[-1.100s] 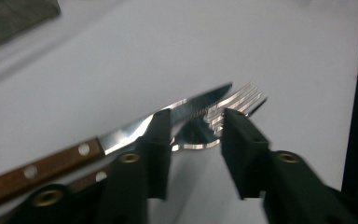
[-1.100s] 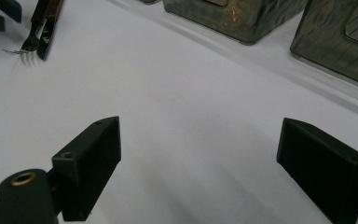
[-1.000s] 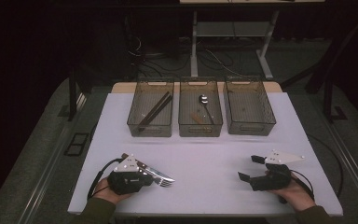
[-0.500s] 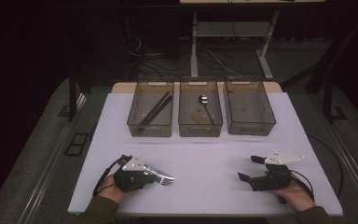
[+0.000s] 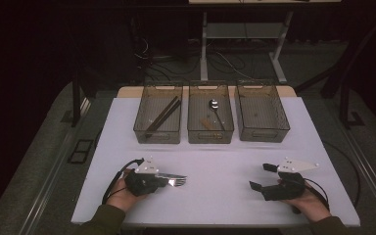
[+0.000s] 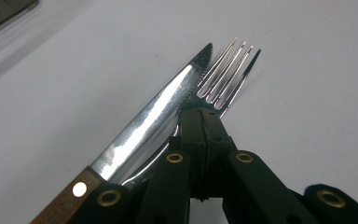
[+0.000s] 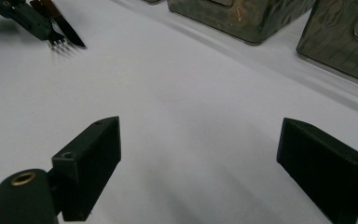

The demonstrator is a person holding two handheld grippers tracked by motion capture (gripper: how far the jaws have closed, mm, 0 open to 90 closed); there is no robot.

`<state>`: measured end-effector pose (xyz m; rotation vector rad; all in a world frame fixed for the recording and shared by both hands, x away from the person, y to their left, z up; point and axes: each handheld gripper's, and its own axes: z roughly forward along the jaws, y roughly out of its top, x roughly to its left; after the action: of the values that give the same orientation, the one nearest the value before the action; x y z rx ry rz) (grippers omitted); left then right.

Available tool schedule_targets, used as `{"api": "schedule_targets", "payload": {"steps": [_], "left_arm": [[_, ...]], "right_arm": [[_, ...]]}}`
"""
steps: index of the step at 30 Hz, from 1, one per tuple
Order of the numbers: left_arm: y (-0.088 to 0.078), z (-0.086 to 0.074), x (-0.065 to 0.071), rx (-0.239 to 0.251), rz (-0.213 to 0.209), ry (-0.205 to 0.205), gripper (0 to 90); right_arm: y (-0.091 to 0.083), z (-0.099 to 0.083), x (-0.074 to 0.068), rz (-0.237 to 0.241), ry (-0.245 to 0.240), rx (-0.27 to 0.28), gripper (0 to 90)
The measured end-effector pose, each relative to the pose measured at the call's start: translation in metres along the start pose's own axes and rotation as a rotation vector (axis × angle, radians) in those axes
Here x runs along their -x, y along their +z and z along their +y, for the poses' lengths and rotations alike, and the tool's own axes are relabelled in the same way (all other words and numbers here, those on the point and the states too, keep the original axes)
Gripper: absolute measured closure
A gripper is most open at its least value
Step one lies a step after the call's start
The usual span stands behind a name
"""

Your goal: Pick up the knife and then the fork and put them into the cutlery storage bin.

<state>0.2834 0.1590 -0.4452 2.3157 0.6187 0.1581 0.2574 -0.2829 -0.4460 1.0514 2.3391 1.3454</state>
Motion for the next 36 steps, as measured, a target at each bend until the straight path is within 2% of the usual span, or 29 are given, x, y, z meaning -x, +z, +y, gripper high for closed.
{"api": "schedule_targets", "payload": {"steps": [19,29,36], "left_arm": [[0.018,0.023,-0.016,-0.019,0.046,-0.009,89.7],[0.025,0.031,-0.027,-0.019,0.084,-0.036,89.8],[0.027,0.033,-0.034,-0.012,0.087,-0.052,89.8]], "right_arm": [[0.001,0.0,0.001,0.003,0.003,0.004,13.6],[0.001,0.0,0.001,0.008,0.005,0.003,13.7],[0.002,0.0,0.001,0.011,0.003,0.002,13.7]]}}
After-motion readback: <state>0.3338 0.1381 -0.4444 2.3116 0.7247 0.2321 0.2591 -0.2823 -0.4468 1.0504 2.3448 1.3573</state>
